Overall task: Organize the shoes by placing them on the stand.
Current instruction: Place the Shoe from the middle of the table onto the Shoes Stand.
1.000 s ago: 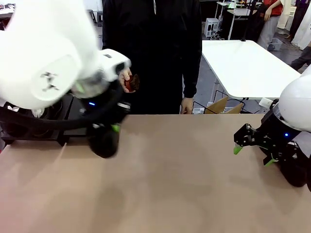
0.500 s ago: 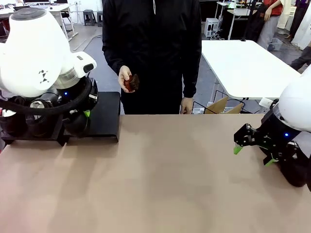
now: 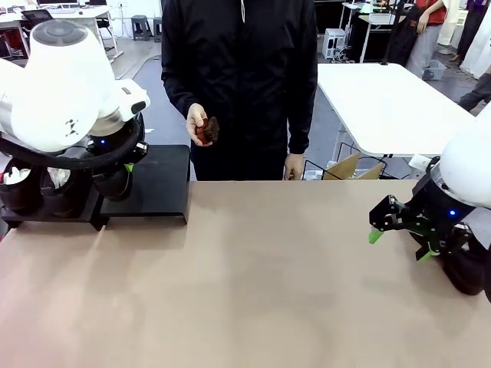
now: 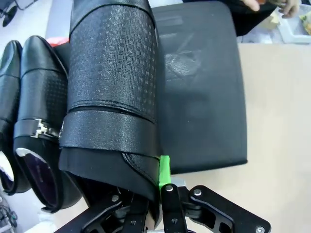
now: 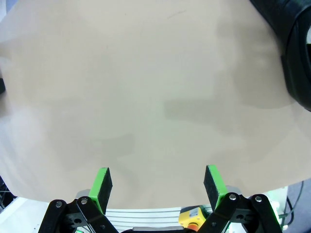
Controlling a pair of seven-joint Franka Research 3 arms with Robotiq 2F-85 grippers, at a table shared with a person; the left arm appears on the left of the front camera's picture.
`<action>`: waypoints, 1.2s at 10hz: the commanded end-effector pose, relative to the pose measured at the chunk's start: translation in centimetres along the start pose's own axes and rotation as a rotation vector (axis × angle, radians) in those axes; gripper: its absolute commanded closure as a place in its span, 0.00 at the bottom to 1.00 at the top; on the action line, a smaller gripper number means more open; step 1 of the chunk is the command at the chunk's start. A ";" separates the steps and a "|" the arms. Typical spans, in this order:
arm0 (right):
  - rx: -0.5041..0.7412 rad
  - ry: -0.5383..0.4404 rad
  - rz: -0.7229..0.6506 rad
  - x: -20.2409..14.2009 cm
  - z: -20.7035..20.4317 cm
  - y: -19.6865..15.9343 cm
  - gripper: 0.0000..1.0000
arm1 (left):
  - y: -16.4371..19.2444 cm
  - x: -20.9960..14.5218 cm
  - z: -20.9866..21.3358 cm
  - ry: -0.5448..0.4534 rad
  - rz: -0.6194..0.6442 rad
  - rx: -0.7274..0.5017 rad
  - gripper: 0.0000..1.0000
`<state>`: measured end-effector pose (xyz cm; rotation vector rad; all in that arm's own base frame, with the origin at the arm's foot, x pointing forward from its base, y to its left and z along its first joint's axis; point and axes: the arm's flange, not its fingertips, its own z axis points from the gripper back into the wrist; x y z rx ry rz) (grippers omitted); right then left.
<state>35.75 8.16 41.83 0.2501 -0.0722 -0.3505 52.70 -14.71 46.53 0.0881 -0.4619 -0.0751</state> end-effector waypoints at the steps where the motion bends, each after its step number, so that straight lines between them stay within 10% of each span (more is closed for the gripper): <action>1: 0.006 0.001 -0.002 0.0 0.1 0.1 0.00 | -0.1 -0.1 -1.6 -0.032 0.038 0.013 1.00; 10: 0.006 0.001 -0.002 0.0 0.1 0.1 0.00 | 0.6 -0.1 -5.1 -0.060 0.013 0.086 1.00; 12: 0.006 0.001 -0.002 0.0 0.1 0.1 0.00 | 0.4 -0.1 -5.2 -0.070 0.012 0.072 0.62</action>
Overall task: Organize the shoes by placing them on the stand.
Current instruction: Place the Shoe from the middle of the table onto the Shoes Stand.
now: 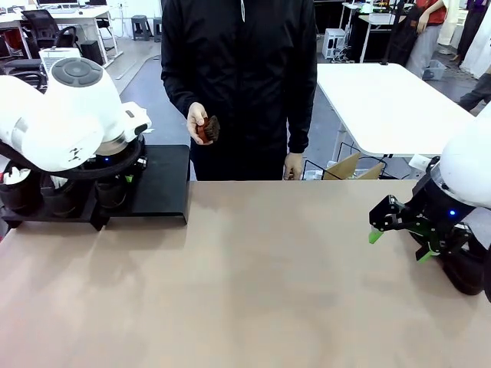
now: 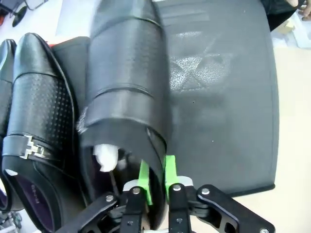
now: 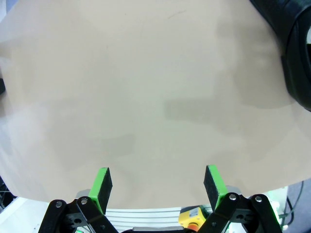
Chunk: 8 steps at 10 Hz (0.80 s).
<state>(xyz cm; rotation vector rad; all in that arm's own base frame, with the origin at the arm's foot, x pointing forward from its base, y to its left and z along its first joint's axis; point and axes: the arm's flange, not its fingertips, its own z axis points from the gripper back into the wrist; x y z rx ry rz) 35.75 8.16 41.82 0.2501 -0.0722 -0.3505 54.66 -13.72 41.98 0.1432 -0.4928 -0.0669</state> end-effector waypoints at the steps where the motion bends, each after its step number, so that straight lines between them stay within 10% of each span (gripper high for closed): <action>1: 0.006 0.001 -0.002 0.0 0.1 0.1 0.00 | -0.3 0.2 -0.2 -0.044 0.018 0.016 0.43; 3: 0.006 0.001 -0.002 0.0 0.1 0.1 0.00 | -0.3 0.2 0.2 -0.054 0.023 0.017 0.05; 8: 0.006 0.001 -0.002 0.0 0.1 0.1 0.00 | -1.4 -1.9 6.6 -0.116 0.132 -0.076 0.00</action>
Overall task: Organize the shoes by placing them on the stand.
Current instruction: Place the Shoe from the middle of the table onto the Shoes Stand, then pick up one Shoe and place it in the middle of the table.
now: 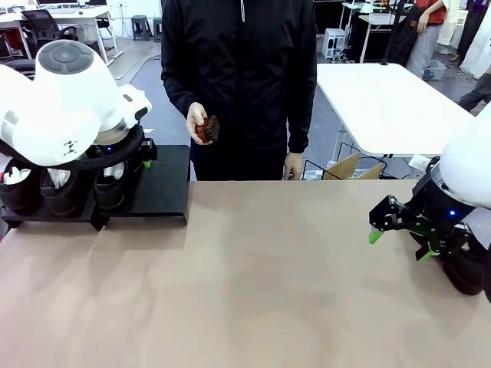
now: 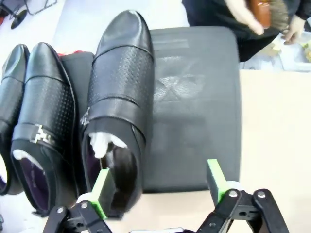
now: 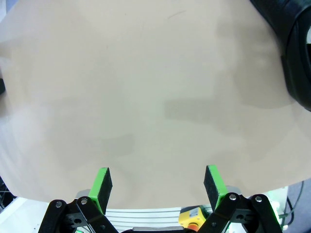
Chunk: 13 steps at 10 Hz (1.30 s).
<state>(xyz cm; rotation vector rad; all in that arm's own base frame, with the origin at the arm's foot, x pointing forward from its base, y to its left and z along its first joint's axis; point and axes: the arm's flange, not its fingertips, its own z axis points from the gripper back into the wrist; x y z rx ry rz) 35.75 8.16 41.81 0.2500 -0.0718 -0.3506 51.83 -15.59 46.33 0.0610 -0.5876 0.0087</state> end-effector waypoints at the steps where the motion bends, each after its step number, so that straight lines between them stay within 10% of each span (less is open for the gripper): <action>1: 0.006 0.000 -0.002 0.0 0.1 0.1 0.00 | 0.0 -1.7 2.9 -0.063 0.023 -0.006 0.00; 7: 0.006 0.000 -0.002 0.0 0.1 0.1 0.00 | -0.2 -1.2 2.3 -0.026 0.011 -0.003 0.00; 13: 0.006 0.000 -0.002 0.0 0.1 0.1 0.00 | -11.3 -10.6 16.0 0.062 -0.110 -0.316 0.00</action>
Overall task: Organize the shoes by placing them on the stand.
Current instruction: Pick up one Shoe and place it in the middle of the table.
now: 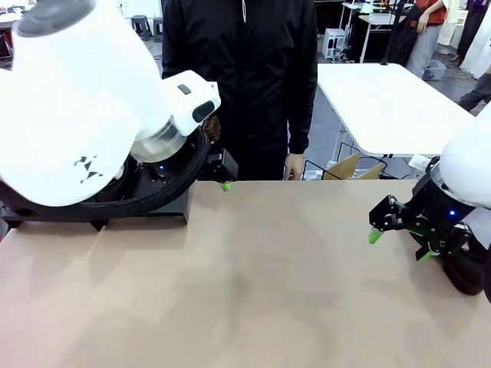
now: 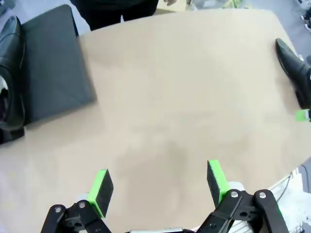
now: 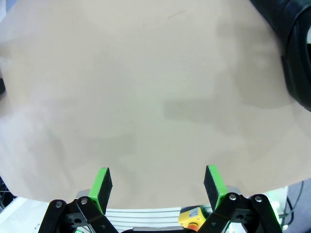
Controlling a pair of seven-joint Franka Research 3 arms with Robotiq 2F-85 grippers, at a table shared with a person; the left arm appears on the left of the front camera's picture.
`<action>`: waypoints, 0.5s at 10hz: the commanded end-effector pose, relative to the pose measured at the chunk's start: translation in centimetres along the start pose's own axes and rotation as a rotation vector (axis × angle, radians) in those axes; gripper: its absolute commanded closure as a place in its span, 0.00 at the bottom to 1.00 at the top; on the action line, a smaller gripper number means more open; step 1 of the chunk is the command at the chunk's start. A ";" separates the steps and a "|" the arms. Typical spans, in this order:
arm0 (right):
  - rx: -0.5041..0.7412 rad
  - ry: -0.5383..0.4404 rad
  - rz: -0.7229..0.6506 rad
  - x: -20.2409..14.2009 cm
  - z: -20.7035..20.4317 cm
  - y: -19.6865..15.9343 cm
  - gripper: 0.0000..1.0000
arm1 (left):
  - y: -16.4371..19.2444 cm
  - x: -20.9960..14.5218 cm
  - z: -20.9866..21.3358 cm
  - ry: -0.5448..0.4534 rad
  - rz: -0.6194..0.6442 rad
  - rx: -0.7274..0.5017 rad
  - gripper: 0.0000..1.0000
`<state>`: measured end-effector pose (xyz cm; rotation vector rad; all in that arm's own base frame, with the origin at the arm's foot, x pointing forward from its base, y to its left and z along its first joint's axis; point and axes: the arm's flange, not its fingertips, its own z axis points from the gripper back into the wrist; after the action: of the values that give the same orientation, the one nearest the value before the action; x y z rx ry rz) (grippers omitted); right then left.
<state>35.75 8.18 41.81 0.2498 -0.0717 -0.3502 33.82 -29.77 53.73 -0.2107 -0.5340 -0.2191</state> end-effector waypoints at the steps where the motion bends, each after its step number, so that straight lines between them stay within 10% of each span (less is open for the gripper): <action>1: 0.000 0.000 0.000 0.0 0.0 0.0 0.00 | 1.7 -0.9 0.0 0.173 0.104 -0.048 0.00; 3: -0.139 0.046 0.099 1.2 -1.7 -0.8 0.00 | 1.5 -2.7 -2.1 0.442 0.175 -0.132 0.00; 5: -0.210 0.024 0.185 3.0 1.1 -3.1 0.00 | 0.3 -3.0 -1.4 0.306 0.139 -0.088 0.00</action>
<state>36.42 5.87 40.08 0.0858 -0.0181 -0.2349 32.47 -28.95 48.91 -0.3084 -0.0846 -0.1086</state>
